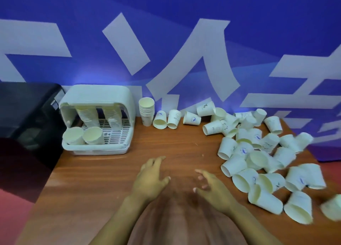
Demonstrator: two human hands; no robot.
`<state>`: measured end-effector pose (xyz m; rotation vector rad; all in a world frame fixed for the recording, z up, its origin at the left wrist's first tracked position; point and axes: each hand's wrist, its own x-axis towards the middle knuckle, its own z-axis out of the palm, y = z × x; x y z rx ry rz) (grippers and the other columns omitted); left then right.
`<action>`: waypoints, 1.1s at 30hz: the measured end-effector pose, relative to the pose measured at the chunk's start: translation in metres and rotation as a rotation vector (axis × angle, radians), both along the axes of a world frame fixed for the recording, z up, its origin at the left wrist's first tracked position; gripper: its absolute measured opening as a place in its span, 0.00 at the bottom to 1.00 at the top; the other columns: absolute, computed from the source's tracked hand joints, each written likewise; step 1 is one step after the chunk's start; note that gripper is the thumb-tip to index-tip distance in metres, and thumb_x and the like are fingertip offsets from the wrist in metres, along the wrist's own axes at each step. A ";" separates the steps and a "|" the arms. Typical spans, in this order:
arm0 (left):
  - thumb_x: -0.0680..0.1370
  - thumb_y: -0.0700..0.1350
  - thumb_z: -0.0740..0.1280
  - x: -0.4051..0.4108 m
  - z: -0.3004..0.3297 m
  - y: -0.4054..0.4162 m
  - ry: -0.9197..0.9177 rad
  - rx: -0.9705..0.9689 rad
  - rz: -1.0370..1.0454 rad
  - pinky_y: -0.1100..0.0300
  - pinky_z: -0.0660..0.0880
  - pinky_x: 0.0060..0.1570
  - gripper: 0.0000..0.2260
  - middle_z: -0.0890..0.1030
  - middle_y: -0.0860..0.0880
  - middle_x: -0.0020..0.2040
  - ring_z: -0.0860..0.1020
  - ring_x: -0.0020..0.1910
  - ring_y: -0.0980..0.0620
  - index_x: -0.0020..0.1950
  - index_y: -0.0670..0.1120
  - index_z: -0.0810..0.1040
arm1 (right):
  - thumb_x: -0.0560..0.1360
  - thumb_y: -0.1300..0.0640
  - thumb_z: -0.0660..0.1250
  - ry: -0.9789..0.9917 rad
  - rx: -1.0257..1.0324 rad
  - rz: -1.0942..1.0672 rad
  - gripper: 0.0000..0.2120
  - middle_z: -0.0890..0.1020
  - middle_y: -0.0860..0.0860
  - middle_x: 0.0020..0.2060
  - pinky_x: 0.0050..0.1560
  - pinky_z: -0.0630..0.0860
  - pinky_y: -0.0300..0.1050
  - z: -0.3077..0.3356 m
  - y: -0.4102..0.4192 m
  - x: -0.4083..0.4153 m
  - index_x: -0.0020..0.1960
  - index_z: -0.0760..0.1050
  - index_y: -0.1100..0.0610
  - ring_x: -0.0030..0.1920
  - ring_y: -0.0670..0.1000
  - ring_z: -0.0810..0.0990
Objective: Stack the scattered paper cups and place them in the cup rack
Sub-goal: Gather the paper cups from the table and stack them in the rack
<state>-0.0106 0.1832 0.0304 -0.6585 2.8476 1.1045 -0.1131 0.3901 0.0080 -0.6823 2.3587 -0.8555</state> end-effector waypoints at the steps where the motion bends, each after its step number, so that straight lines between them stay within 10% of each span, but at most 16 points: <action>1: 0.75 0.51 0.68 -0.006 -0.003 0.017 0.000 0.003 -0.006 0.58 0.61 0.69 0.30 0.66 0.52 0.70 0.64 0.70 0.50 0.74 0.52 0.61 | 0.72 0.50 0.70 -0.002 0.003 -0.011 0.28 0.72 0.45 0.57 0.56 0.74 0.40 -0.002 0.018 -0.005 0.69 0.64 0.43 0.51 0.45 0.77; 7: 0.75 0.50 0.68 -0.017 -0.022 0.088 -0.073 0.019 -0.099 0.58 0.63 0.68 0.30 0.67 0.49 0.69 0.66 0.68 0.47 0.74 0.50 0.62 | 0.73 0.54 0.70 0.001 0.051 -0.057 0.27 0.72 0.44 0.58 0.47 0.66 0.23 -0.009 0.098 -0.020 0.69 0.65 0.48 0.54 0.41 0.72; 13: 0.74 0.51 0.68 -0.042 -0.032 0.093 -0.105 -0.001 -0.114 0.59 0.62 0.67 0.28 0.69 0.48 0.67 0.66 0.68 0.45 0.73 0.51 0.63 | 0.70 0.53 0.71 -0.004 0.080 -0.143 0.25 0.75 0.44 0.56 0.59 0.72 0.44 -0.014 0.133 -0.019 0.64 0.67 0.46 0.58 0.44 0.74; 33: 0.76 0.55 0.64 -0.160 -0.067 0.238 -0.206 0.034 -0.066 0.55 0.67 0.64 0.30 0.65 0.49 0.67 0.65 0.66 0.46 0.76 0.54 0.58 | 0.66 0.43 0.69 0.269 0.329 0.113 0.39 0.70 0.50 0.66 0.59 0.70 0.48 -0.056 0.213 -0.103 0.73 0.61 0.48 0.61 0.56 0.71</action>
